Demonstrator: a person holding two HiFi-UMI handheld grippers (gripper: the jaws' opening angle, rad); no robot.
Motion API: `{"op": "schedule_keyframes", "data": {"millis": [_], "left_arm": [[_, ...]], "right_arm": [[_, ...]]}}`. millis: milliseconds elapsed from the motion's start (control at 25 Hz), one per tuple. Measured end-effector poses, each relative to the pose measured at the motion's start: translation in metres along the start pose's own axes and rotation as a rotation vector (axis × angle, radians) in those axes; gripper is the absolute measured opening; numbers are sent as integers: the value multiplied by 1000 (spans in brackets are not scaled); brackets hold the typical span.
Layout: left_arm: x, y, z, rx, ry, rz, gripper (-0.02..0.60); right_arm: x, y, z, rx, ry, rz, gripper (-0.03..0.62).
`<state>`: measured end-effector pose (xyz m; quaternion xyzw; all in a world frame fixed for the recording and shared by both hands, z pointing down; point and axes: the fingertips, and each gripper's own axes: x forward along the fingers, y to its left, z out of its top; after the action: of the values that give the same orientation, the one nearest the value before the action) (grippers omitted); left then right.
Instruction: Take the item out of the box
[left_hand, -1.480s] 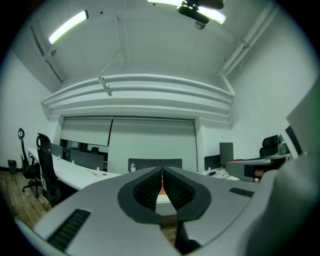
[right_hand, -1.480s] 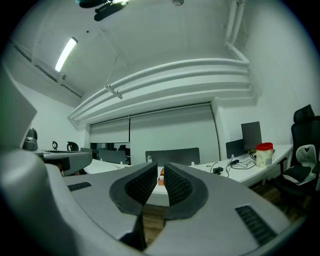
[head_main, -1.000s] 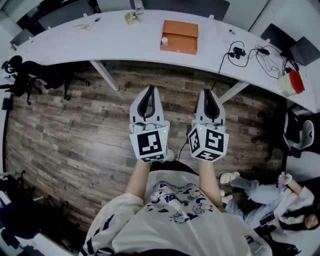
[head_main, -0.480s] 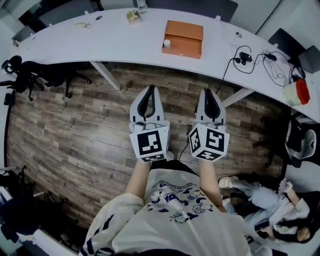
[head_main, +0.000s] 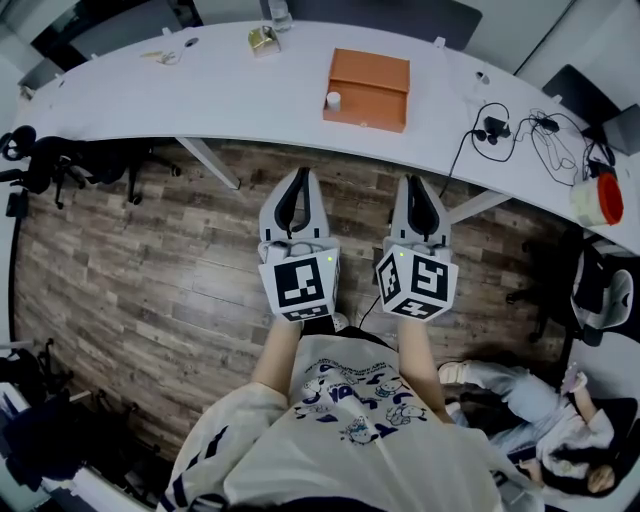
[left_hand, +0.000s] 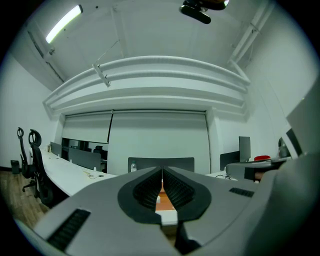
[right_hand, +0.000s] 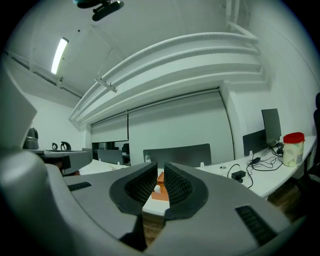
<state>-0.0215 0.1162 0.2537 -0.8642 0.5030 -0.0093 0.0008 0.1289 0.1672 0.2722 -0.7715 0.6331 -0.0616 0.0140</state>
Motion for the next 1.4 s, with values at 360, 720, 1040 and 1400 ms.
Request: {"op": "schedule_keyframes", "data": {"millis": [360, 720, 1040, 1400], "left_arm": [[71, 20, 5, -11, 1, -19, 21], [137, 44, 5, -22, 8, -37, 21], [189, 58, -3, -25, 26, -66, 21], [224, 76, -12, -35, 37, -71, 21]], "right_arm": [[70, 2, 13, -3, -6, -9, 58], [138, 9, 18, -10, -1, -12, 58], [192, 11, 10, 2, 22, -20, 58], [232, 15, 0, 2, 56, -24, 58]]}}
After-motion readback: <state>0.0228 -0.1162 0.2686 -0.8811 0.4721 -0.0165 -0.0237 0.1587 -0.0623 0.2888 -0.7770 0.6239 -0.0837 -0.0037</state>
